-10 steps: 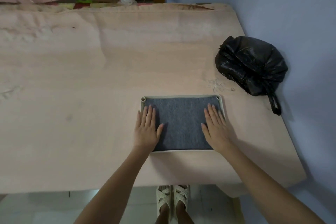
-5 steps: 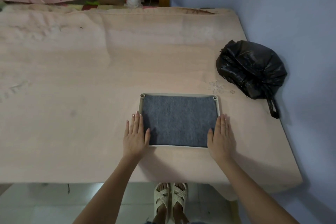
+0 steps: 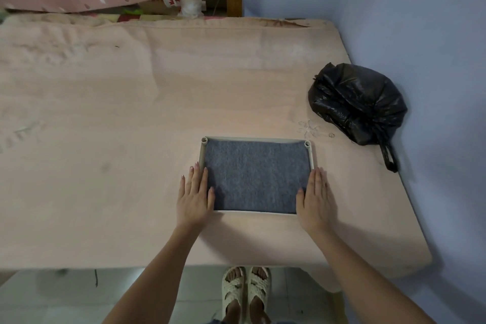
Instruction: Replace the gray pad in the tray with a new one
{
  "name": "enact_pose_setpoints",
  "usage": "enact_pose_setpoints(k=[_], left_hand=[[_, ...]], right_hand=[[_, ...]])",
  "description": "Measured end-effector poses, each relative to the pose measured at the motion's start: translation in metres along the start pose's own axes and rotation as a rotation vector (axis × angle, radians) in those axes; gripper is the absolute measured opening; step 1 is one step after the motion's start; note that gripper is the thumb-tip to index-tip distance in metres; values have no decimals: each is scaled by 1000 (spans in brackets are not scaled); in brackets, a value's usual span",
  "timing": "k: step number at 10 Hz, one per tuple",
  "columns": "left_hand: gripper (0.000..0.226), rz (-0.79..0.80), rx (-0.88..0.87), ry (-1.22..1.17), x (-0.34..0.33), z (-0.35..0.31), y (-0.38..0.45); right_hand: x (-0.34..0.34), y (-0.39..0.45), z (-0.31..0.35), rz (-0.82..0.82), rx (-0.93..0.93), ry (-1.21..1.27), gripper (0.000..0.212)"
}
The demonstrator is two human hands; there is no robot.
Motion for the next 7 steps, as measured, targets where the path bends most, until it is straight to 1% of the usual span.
enact_pose_setpoints(k=[3, 4, 5, 6, 7], left_hand=[[76, 14, -7, 4, 2, -3, -2], [68, 43, 9, 12, -2, -1, 0], [57, 53, 64, -110, 7, 5, 7], [54, 1, 20, -124, 31, -4, 18], [49, 69, -10, -35, 54, -27, 41]], right_hand=[[-2, -1, 0, 24, 2, -34, 61], [-3, 0, 0, 55, -2, -47, 62], [7, 9, 5, 59, 19, -81, 60], [26, 28, 14, 74, 124, -150, 57], [46, 58, 32, 159, 231, -146, 53]])
Point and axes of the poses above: each hand's wrist, its own y-axis towards the middle knuckle, its own x-axis out of the back of the hand, z = x × y, the point moved 7 cm from there along y, towards the middle knuckle, and after that the axes turned 15 degrees about x, right-handed, at the moved point
